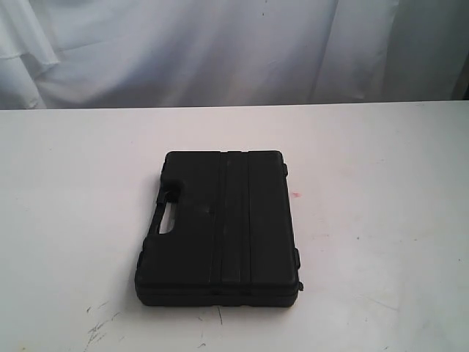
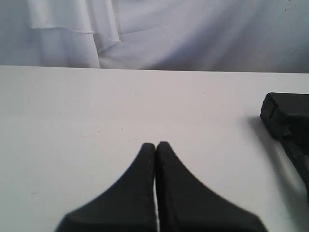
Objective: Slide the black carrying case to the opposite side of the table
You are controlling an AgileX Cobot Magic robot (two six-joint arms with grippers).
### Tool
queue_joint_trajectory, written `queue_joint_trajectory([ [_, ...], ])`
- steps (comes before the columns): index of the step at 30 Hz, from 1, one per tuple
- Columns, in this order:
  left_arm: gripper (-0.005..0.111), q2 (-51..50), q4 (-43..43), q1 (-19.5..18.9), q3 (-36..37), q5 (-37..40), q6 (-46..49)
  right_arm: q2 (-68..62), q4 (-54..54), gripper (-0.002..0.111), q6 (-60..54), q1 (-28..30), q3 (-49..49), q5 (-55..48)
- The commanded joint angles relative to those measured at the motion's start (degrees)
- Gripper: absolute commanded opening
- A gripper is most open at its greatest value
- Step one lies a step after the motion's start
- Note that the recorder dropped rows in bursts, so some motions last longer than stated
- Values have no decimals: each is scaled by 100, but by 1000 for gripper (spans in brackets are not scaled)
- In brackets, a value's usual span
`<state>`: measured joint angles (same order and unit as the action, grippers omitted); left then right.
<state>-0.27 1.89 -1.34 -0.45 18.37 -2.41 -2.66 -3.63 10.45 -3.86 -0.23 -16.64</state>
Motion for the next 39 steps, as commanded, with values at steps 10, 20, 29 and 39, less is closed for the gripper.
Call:
queue_joint_trajectory([
  [10, 0, 27, -3, 24, 45, -40, -13, 266, 4, 0, -170, -199, 23, -351],
  [20, 0, 27, -3, 24, 45, -40, -13, 266, 4, 0, -170, -199, 23, -361],
  [29, 0, 27, -3, 24, 45, -40, -13, 266, 4, 0, -170, -199, 23, -351],
  [39, 0, 27, -3, 24, 45, -40, -13, 266, 4, 0, -170, -199, 23, -351],
])
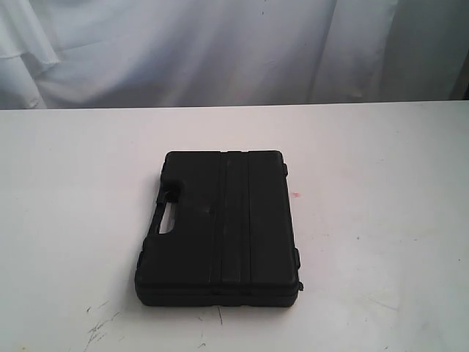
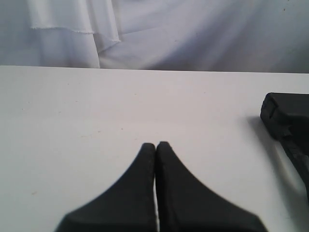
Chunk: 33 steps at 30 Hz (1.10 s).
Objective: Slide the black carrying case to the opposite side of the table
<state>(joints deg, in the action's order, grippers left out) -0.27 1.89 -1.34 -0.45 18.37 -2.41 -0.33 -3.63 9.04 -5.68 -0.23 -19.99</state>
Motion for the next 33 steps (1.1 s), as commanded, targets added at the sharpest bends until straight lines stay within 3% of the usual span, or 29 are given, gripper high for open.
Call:
queue_joint_trajectory([
  [1, 0, 27, -3, 24, 45, -40, -13, 33, 4, 0, -28, -17, 23, -16],
  [23, 0, 27, -29, 24, 45, -57, -13, 33, 15, 0, -28, -17, 23, -16],
  [28, 0, 27, -732, 24, 45, -1133, -28, 33, 15, 0, -28, -17, 23, -16],
  [33, 0, 27, -745, 24, 45, -2435, -28, 33, 15, 0, -28, -17, 23, -16],
])
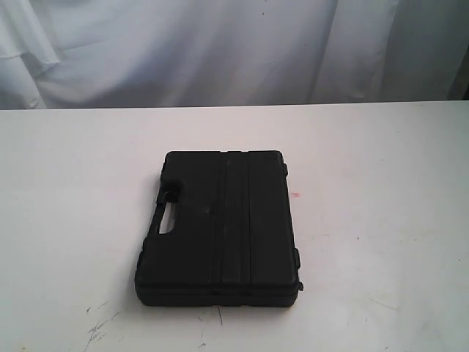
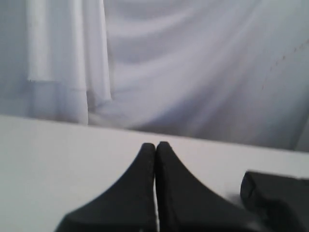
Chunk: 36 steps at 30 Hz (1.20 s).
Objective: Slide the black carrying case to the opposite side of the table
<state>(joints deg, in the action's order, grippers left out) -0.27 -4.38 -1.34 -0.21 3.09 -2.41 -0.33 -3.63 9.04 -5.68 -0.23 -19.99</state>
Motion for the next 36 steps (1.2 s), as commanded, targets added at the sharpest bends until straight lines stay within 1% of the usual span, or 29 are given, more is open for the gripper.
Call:
queue_joint_trajectory([
  [1, 0, 27, -118, 24, 21, -1027, -28, 33, 15, 0, -28, -17, 23, -16],
  [4, 0, 27, -118, 24, 21, -1366, -28, 33, 15, 0, -28, -17, 23, -16],
  [7, 0, 27, -118, 24, 21, -1530, -15, 33, 15, 0, -28, -17, 23, -16],
  [9, 0, 27, -118, 24, 21, -1661, -138, 33, 15, 0, -28, -17, 23, -16],
  [12, 0, 27, -118, 24, 21, -1600, -545, 33, 15, 0, -28, -17, 23, -16],
  [15, 0, 27, -118, 24, -341, -1185, -658, 33, 15, 0, -28, -17, 23, -16],
  [18, 0, -147, -118, 24, -1055, -544, -658, 33, 15, 0, -28, -17, 23, -16],
  [20, 0, -544, -118, 24, -1554, -187, -658, 33, 12, 0, -16, -17, 23, -16],
  [21, 0, -1005, -118, 24, -2013, 274, -658, 33, 12, 0, -16, -17, 23, -16],
  [25, 0, -2094, -174, 24, -2874, 1384, -658, 33, 12, 0, -16, -17, 23, -16],
  [26, 0, -2677, -304, 24, -3228, 1954, -658, 33, 12, 0, -16, -17, 23, -16],
  [27, 0, -2961, -404, 24, -3377, 2266, -635, 33, 12, 0, -16, -17, 23, -16],
  [28, 0, -3454, -512, 24, -3587, 2820, -606, 33, 12, 0, -16, -17, 23, -16],
  [29, 0, -3711, -565, 24, -3659, 3016, -592, 33, 12, 0, -16, -17, 23, -16],
  [31, 0, -4442, -651, 24, -3740, 3378, 5, 33, 12, 0, -16, -17, 23, -16],
  [32, 0, -4664, -737, 24, -3740, 3378, 241, 33, 12, 0, -16, -17, 23, -16],
  [34, 0, -5062, -1126, 24, -3740, 3321, 241, 33, 12, 0, -16, -17, 23, -16],
  [35, 0, -5266, -1505, 24, -3740, 3346, 241, 33, 12, 0, -16, -17, 23, -16],
  [36, 0, -5327, -1633, 24, -3740, 3350, 291, 33, 12, 0, -16, -17, 23, -16],
])
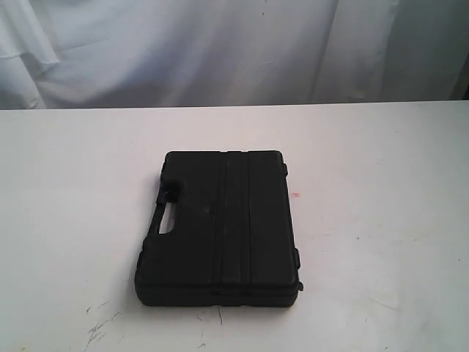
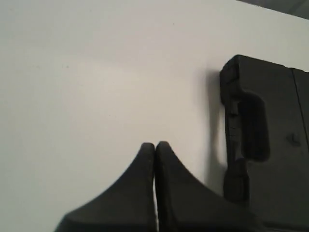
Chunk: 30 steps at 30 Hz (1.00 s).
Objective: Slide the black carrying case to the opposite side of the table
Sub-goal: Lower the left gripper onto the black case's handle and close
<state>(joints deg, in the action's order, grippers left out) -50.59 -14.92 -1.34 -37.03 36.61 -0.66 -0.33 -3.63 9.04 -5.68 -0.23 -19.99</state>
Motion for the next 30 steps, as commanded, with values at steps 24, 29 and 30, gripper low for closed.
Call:
queue_joint_trajectory([
  [24, 0, -4185, -169, 1504, -2833, 986, -111, 33, 12, 0, -5, -17, 23, -16],
  [29, 7, -5020, 83, 2100, -3272, 986, -653, 33, 12, 0, -5, -17, 23, -16],
  [30, 10, -5110, 114, 2173, -3324, 986, -735, 33, 12, 0, -5, -17, 23, -16],
])
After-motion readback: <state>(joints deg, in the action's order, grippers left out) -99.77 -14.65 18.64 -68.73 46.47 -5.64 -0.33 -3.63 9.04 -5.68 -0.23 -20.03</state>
